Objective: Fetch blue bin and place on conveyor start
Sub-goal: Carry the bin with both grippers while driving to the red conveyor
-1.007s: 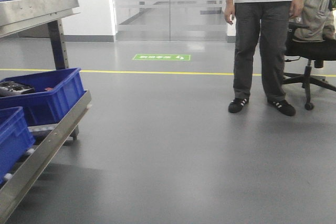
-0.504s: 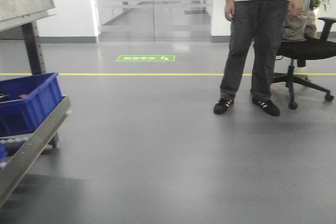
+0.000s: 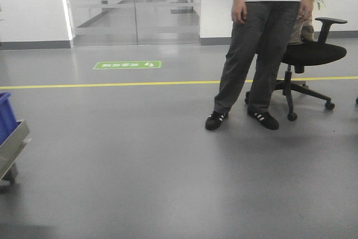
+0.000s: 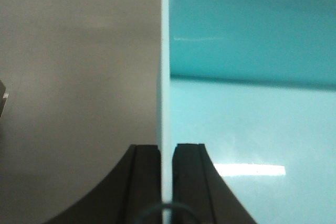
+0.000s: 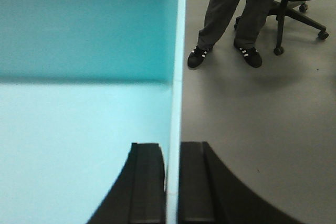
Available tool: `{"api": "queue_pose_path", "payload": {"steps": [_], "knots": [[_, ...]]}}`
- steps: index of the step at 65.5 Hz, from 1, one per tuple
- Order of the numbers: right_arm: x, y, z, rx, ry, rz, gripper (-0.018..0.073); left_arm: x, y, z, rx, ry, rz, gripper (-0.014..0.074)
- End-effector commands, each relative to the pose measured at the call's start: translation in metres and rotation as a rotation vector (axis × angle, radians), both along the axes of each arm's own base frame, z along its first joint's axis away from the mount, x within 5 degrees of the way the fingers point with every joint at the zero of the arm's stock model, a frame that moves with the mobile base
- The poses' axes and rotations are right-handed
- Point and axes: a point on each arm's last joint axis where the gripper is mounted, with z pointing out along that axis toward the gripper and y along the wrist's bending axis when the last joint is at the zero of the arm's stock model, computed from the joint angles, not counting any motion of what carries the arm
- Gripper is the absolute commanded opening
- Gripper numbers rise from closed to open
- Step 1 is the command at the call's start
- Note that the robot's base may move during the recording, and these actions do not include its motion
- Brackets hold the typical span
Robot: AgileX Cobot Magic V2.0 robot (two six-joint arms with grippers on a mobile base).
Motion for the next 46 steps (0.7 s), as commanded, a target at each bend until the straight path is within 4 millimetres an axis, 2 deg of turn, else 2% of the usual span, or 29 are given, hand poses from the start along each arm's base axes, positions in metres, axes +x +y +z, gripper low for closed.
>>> {"api": "queue_pose_path", "payload": {"steps": [1,46], "knots": [[-0.0040,-0.0037,0.0110,-0.018,-0.067,0.002,-0.0167,-0.0049,0.0017,0.0116,-0.010,-0.064,-0.008,-0.0111],[-0.0039,-0.0035,0.0113,-0.017,-0.070,0.003,-0.0167,-0.0046,0.0028,0.0121,0.004,-0.071,-0.001,-0.0111]]}}
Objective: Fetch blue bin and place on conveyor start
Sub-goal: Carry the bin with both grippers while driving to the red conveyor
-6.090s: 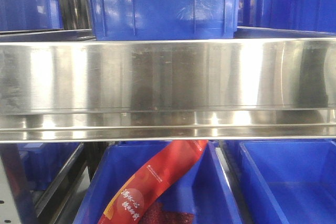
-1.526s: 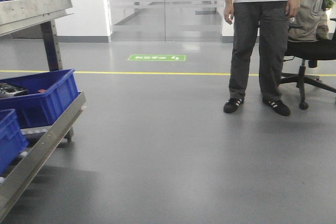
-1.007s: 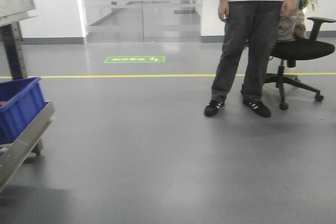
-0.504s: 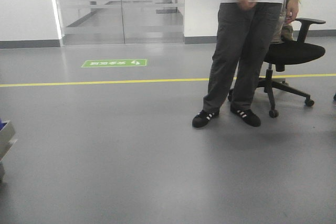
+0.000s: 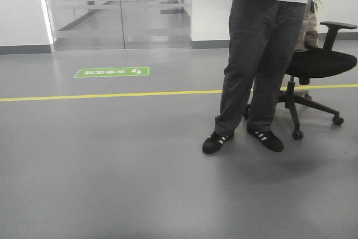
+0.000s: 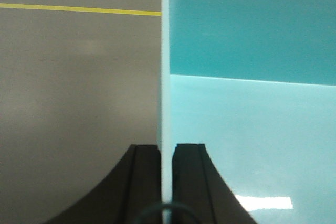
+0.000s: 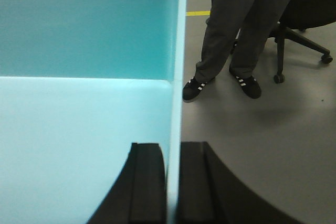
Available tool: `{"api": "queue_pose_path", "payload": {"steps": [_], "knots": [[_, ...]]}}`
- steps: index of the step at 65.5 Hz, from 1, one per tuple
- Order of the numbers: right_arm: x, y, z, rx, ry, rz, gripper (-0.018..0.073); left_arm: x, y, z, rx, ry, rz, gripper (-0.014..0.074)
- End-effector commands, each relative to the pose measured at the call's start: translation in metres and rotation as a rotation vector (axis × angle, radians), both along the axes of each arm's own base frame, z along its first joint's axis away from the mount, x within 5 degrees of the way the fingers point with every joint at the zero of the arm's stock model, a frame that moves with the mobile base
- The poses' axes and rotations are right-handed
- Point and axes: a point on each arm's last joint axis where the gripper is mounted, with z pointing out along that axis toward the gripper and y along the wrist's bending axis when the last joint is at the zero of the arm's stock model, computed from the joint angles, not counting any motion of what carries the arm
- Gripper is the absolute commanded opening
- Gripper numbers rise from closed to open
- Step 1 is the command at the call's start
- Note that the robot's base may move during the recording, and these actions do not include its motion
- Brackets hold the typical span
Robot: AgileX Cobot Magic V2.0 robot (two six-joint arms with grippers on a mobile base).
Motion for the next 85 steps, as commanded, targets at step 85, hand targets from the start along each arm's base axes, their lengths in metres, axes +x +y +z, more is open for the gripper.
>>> {"api": "queue_pose_path", "payload": {"steps": [85], "knots": [[-0.0037,-0.0041,0.0117,-0.025,-0.075,0.000,-0.0167,-0.0040,0.0023,0.0116,0.005,-0.070,-0.004,-0.0111]]}}
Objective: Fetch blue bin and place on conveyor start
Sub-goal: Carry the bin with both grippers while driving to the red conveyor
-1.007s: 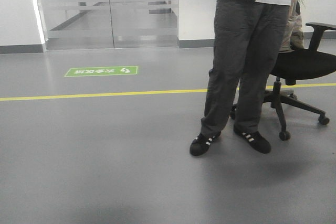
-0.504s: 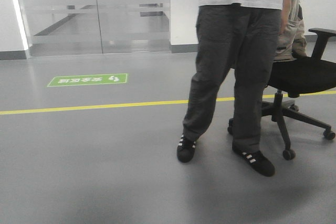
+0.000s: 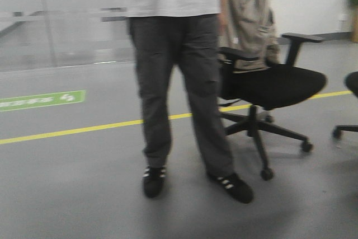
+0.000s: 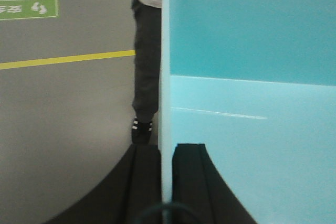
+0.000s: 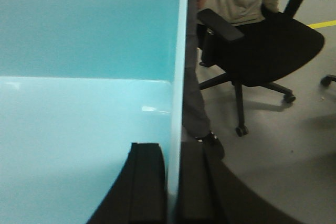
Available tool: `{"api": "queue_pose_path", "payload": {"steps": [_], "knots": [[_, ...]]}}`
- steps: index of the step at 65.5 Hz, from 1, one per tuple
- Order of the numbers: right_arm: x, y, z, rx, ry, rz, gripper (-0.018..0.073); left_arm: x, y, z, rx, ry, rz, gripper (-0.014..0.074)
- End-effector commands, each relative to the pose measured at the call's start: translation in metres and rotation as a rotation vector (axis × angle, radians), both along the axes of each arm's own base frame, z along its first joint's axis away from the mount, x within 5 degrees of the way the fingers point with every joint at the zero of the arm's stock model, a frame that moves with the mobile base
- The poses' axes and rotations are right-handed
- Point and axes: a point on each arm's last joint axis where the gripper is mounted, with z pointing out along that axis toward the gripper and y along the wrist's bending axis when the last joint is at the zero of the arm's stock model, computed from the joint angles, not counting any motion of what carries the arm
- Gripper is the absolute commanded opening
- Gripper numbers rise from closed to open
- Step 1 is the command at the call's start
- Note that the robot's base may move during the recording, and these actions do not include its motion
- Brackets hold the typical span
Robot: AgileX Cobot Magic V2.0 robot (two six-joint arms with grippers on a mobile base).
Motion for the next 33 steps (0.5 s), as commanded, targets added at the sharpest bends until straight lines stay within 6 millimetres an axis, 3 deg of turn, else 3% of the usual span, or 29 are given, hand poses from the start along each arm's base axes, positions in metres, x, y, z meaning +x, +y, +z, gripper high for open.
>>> {"api": "queue_pose_path", "payload": {"steps": [1,33], "knots": [[-0.0054,-0.0050,0.0115,-0.027,-0.063,-0.006,-0.0167,-0.0042,0.0017,0.0112,-0.003,-0.064,-0.008,-0.0111],[-0.0054,-0.0050,0.0115,-0.027,-0.063,-0.006,-0.0167,-0.0042,0.0017,0.0112,-0.003,-0.064,-0.008,-0.0111]]}}
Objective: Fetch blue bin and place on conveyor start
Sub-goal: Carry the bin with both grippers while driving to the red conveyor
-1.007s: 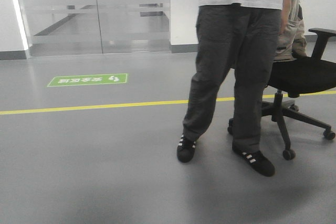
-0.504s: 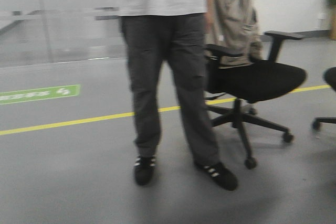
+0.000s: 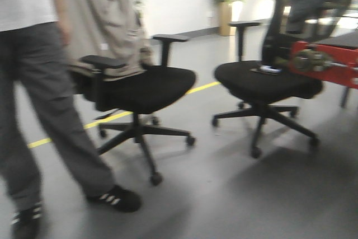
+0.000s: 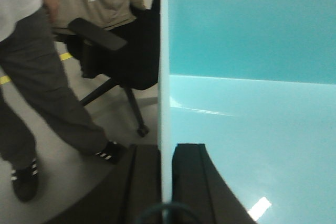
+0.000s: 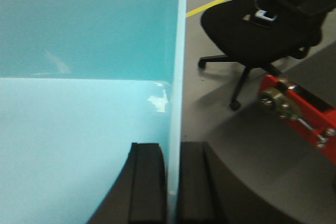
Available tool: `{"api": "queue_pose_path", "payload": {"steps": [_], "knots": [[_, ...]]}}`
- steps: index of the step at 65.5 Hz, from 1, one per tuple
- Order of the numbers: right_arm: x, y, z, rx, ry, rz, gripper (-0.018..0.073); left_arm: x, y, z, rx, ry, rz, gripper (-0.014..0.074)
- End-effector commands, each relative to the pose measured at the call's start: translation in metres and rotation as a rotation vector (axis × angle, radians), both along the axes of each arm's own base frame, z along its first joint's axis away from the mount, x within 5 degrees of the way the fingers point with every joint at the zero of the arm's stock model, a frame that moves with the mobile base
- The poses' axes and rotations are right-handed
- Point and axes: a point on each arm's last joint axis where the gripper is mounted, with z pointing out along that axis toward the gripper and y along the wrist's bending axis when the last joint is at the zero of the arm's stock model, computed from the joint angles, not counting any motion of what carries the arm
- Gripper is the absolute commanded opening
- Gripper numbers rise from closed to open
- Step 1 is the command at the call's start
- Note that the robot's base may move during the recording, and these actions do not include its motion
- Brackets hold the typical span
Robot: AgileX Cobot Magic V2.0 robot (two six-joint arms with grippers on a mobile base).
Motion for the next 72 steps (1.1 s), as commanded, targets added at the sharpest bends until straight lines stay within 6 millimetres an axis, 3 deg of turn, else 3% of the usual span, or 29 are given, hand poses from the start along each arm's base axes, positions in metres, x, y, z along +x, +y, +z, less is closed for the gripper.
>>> {"api": "queue_pose_path", "payload": {"steps": [1,72], "knots": [[-0.0054,-0.0049,0.0115,-0.026,-0.063,-0.005,-0.0167,-0.0043,0.0018,0.0110,-0.003,-0.063,-0.007,-0.0111],[-0.0055,-0.0050,0.0113,-0.026,-0.061,-0.006,-0.0167,-0.0043,0.0018,0.0110,-0.003,-0.063,-0.007,-0.0111]]}}
